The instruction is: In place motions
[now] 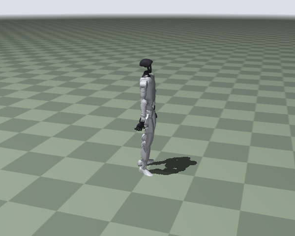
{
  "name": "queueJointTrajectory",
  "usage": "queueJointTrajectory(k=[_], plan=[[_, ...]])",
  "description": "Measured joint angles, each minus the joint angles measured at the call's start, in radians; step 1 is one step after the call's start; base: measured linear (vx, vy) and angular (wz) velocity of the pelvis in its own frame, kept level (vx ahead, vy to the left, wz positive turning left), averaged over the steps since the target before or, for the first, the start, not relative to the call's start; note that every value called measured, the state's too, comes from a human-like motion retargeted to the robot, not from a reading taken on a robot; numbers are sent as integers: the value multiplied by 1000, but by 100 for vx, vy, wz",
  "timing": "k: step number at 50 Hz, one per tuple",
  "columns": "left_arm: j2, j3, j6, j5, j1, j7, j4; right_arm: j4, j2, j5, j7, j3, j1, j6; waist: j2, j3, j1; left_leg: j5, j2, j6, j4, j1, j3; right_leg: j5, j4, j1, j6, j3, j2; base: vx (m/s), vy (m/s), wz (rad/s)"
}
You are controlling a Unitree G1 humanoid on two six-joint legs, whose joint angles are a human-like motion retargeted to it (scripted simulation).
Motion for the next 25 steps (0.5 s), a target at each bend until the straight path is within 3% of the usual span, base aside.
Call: queueJointTrajectory(k=[25], plan=[[18,10,2,2,7,-7,-12,-59,-10,-45,2,35,-14,-12,45,12,-36,-1,51,-27,9,-17,-7,10,19,-36,-15,23,38,-1,-1,0]])
